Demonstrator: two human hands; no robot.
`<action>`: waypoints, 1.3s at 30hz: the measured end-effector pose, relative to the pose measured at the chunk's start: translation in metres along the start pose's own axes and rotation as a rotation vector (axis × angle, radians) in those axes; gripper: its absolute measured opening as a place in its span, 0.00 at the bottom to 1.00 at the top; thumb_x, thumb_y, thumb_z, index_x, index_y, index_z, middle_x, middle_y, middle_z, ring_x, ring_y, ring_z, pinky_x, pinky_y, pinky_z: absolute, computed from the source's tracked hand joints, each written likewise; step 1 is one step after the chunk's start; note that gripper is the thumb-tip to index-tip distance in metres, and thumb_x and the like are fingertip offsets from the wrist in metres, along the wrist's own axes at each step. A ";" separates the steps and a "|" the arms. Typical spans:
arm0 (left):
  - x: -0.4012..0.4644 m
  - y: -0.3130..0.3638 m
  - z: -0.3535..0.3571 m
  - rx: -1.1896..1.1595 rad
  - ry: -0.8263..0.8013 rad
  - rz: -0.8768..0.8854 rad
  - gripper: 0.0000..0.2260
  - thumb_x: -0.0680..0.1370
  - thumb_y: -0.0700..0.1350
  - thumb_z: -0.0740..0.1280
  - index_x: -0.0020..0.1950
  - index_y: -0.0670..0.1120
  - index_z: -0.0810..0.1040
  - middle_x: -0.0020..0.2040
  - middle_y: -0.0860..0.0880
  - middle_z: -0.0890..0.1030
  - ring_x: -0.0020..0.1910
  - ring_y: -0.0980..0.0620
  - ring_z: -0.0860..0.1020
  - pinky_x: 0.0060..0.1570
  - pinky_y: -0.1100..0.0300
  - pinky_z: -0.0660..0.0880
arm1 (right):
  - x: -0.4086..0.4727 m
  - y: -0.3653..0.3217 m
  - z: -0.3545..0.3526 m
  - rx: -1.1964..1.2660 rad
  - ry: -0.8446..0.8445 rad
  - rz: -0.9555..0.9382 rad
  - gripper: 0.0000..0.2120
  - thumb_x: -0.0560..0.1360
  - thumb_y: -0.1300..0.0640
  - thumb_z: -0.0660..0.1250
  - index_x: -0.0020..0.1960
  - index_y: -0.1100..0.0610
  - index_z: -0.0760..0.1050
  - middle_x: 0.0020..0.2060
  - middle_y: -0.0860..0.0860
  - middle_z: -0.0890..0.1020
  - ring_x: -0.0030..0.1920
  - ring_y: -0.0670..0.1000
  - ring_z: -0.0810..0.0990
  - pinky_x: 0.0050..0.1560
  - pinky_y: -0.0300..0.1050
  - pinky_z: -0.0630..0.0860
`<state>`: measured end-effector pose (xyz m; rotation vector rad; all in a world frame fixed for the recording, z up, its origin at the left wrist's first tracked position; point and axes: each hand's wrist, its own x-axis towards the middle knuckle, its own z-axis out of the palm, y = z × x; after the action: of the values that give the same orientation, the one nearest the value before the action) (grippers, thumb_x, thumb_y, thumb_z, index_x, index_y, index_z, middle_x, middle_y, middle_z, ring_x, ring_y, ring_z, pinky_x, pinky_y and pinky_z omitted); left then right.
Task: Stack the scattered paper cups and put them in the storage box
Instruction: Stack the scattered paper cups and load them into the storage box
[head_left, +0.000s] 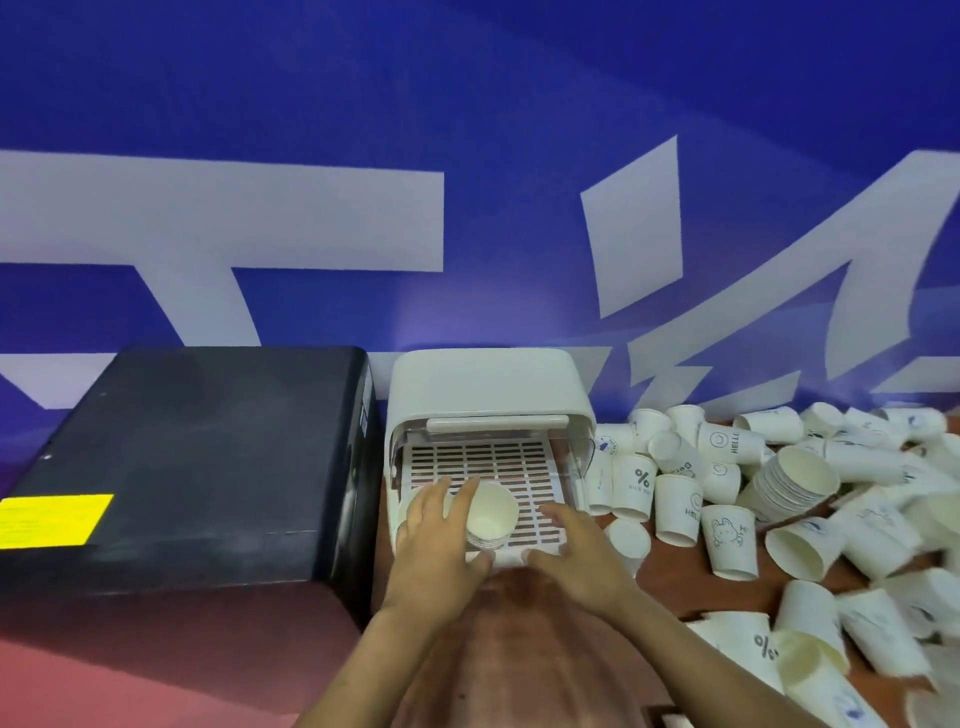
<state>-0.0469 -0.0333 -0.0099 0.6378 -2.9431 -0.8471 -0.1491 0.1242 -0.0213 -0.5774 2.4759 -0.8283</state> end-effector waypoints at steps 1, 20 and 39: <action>-0.003 0.005 0.002 -0.025 -0.007 0.038 0.35 0.75 0.54 0.66 0.77 0.57 0.51 0.76 0.52 0.55 0.76 0.51 0.51 0.74 0.53 0.56 | -0.008 0.003 -0.004 -0.004 -0.001 0.018 0.26 0.72 0.49 0.70 0.68 0.49 0.67 0.62 0.48 0.71 0.64 0.48 0.70 0.64 0.42 0.68; -0.010 0.103 0.055 0.012 -0.199 0.111 0.28 0.75 0.53 0.66 0.73 0.56 0.61 0.72 0.52 0.67 0.69 0.51 0.67 0.66 0.55 0.67 | -0.053 0.110 -0.093 -0.045 0.085 0.149 0.08 0.73 0.53 0.67 0.51 0.53 0.75 0.45 0.46 0.77 0.48 0.47 0.75 0.45 0.42 0.69; 0.043 0.192 0.144 0.249 -0.125 -0.162 0.30 0.76 0.49 0.64 0.76 0.53 0.56 0.74 0.46 0.60 0.69 0.44 0.65 0.65 0.49 0.70 | -0.021 0.218 -0.149 -0.453 -0.336 0.106 0.32 0.68 0.33 0.65 0.64 0.52 0.68 0.59 0.50 0.77 0.60 0.51 0.75 0.55 0.45 0.72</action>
<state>-0.1766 0.1703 -0.0384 0.8757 -3.1757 -0.5499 -0.2655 0.3604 -0.0492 -0.6660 2.3522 -0.1057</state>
